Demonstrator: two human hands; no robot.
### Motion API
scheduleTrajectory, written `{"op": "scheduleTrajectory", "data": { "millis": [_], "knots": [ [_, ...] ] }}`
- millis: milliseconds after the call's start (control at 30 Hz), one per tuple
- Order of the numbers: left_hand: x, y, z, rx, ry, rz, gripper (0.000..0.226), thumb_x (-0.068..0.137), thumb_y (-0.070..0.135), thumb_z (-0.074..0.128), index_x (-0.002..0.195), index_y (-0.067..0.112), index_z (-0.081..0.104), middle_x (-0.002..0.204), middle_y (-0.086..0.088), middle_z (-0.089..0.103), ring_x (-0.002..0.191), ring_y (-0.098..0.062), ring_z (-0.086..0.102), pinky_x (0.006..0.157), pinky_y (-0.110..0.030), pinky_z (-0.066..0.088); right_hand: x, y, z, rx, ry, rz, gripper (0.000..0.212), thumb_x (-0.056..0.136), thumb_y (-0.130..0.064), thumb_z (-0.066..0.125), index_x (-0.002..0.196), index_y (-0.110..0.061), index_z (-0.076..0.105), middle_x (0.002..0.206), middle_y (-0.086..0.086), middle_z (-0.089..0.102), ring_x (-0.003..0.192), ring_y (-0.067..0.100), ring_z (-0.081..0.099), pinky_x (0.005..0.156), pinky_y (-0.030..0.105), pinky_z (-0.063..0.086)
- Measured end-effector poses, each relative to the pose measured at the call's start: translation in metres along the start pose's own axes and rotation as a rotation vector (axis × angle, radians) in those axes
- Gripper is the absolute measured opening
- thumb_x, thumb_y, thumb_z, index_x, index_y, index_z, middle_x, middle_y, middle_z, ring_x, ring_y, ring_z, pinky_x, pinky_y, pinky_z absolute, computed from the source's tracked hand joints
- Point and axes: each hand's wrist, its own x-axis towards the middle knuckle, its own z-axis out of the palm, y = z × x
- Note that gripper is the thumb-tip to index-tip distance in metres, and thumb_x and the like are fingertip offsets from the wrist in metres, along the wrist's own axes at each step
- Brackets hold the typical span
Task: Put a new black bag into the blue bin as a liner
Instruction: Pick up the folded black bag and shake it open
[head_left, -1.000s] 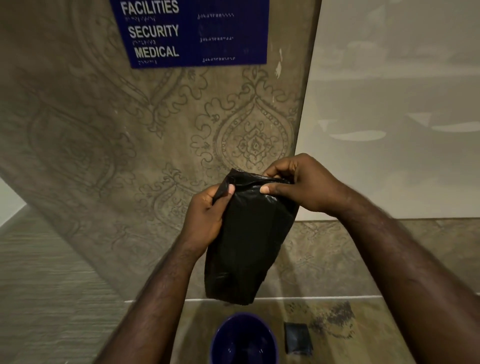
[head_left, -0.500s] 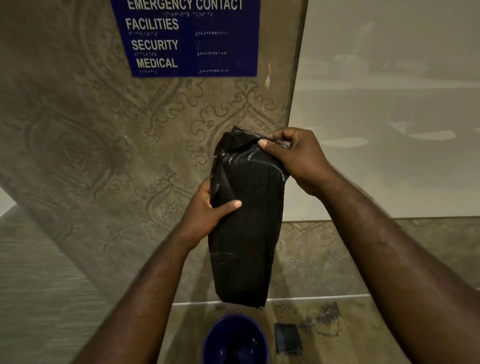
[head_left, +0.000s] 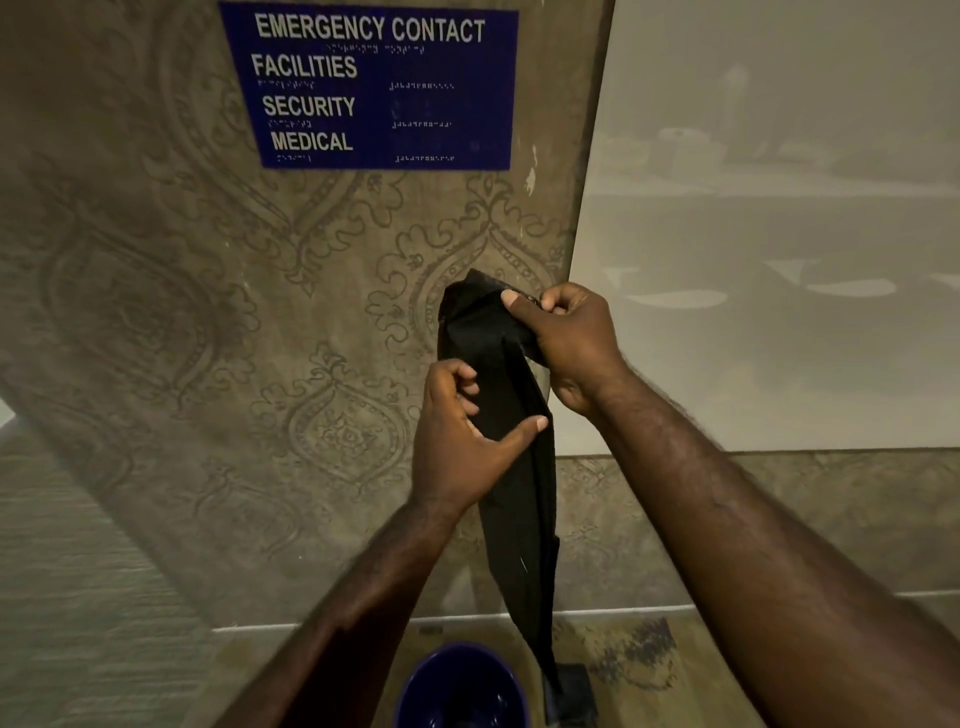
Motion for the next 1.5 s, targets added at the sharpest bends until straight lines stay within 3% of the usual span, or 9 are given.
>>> {"op": "scheduleTrajectory", "data": {
  "millis": [100, 267, 400, 567, 667, 867, 1033, 1333, 1500],
  "knots": [
    [-0.006, -0.004, 0.008, 0.101, 0.032, -0.078, 0.091, 0.054, 0.056, 0.079, 0.127, 0.035, 0.03, 0.107, 0.009, 0.045, 0.084, 0.0, 0.05, 0.064, -0.021, 0.051, -0.001, -0.009, 0.003, 0.09, -0.017, 0.046, 0.034, 0.079, -0.008, 0.076, 0.067, -0.016, 0.045, 0.081, 0.015, 0.053, 0.078, 0.026, 0.058, 0.061, 0.032, 0.051],
    [-0.002, -0.005, 0.01, 0.167, 0.1, -0.162, 0.086, 0.062, 0.047, 0.077, 0.132, 0.033, 0.028, 0.11, 0.011, 0.046, 0.093, -0.01, 0.055, 0.078, -0.04, 0.056, -0.002, -0.027, 0.006, 0.171, 0.012, 0.053, 0.033, 0.081, -0.004, 0.073, 0.065, -0.015, 0.047, 0.086, 0.017, 0.058, 0.083, 0.028, 0.064, 0.07, 0.036, 0.056],
    [0.003, 0.007, 0.012, 0.18, 0.179, -0.081, 0.083, 0.059, 0.058, 0.074, 0.125, 0.028, 0.034, 0.112, 0.015, 0.04, 0.101, -0.009, 0.053, 0.082, -0.038, 0.055, -0.003, -0.038, 0.004, 0.216, -0.022, 0.052, 0.03, 0.082, 0.0, 0.071, 0.066, -0.014, 0.049, 0.082, 0.014, 0.061, 0.079, 0.025, 0.067, 0.072, 0.04, 0.058],
    [0.01, 0.014, 0.014, 0.113, 0.263, -0.066, 0.069, 0.066, 0.047, 0.073, 0.121, 0.025, 0.038, 0.112, 0.011, 0.042, 0.095, -0.011, 0.052, 0.084, -0.045, 0.052, -0.008, -0.042, 0.0, 0.166, -0.111, 0.035, 0.015, 0.081, 0.002, 0.071, 0.076, -0.009, 0.063, 0.087, 0.013, 0.068, 0.087, 0.025, 0.07, 0.078, 0.04, 0.058],
    [0.011, 0.015, 0.012, 0.034, 0.256, 0.036, 0.074, 0.066, 0.053, 0.075, 0.122, 0.018, 0.041, 0.117, 0.003, 0.046, 0.098, -0.012, 0.052, 0.083, -0.034, 0.053, -0.008, -0.039, -0.005, 0.078, -0.08, -0.012, 0.008, 0.077, -0.002, 0.075, 0.083, -0.006, 0.07, 0.088, 0.009, 0.073, 0.089, 0.022, 0.071, 0.079, 0.036, 0.059],
    [0.008, 0.015, 0.01, -0.061, 0.26, 0.113, 0.06, 0.077, 0.053, 0.066, 0.118, 0.013, 0.048, 0.115, 0.0, 0.048, 0.097, -0.017, 0.053, 0.081, -0.027, 0.05, -0.01, -0.032, -0.011, -0.033, -0.123, -0.025, 0.035, 0.061, -0.004, 0.087, 0.092, -0.007, 0.071, 0.1, 0.012, 0.072, 0.09, 0.023, 0.072, 0.065, 0.026, 0.057],
    [0.01, 0.017, 0.007, -0.095, 0.28, 0.079, 0.05, 0.084, 0.048, 0.057, 0.116, 0.01, 0.05, 0.111, 0.005, 0.046, 0.094, -0.015, 0.053, 0.078, -0.026, 0.048, -0.013, -0.028, -0.014, -0.028, -0.236, 0.008, 0.047, 0.064, 0.016, 0.077, 0.104, -0.008, 0.068, 0.108, 0.018, 0.066, 0.097, 0.032, 0.068, 0.07, 0.032, 0.061],
    [0.014, 0.013, 0.006, -0.081, 0.21, 0.074, 0.027, 0.09, 0.031, 0.061, 0.108, 0.011, 0.064, 0.101, 0.001, 0.063, 0.087, -0.01, 0.06, 0.073, -0.009, 0.045, -0.016, -0.021, -0.016, -0.11, -0.342, -0.064, 0.057, 0.075, 0.024, 0.061, 0.12, -0.01, 0.059, 0.119, 0.012, 0.059, 0.093, 0.023, 0.067, 0.076, 0.032, 0.06],
    [0.017, 0.012, 0.004, -0.149, 0.2, 0.011, 0.006, 0.089, 0.02, 0.065, 0.092, 0.018, 0.07, 0.082, 0.01, 0.067, 0.078, -0.008, 0.064, 0.067, -0.02, 0.052, -0.012, -0.009, -0.021, -0.134, -0.293, -0.094, 0.061, 0.079, 0.017, 0.062, 0.126, -0.019, 0.048, 0.116, 0.007, 0.056, 0.105, 0.028, 0.064, 0.082, 0.042, 0.059]
  ]
}}
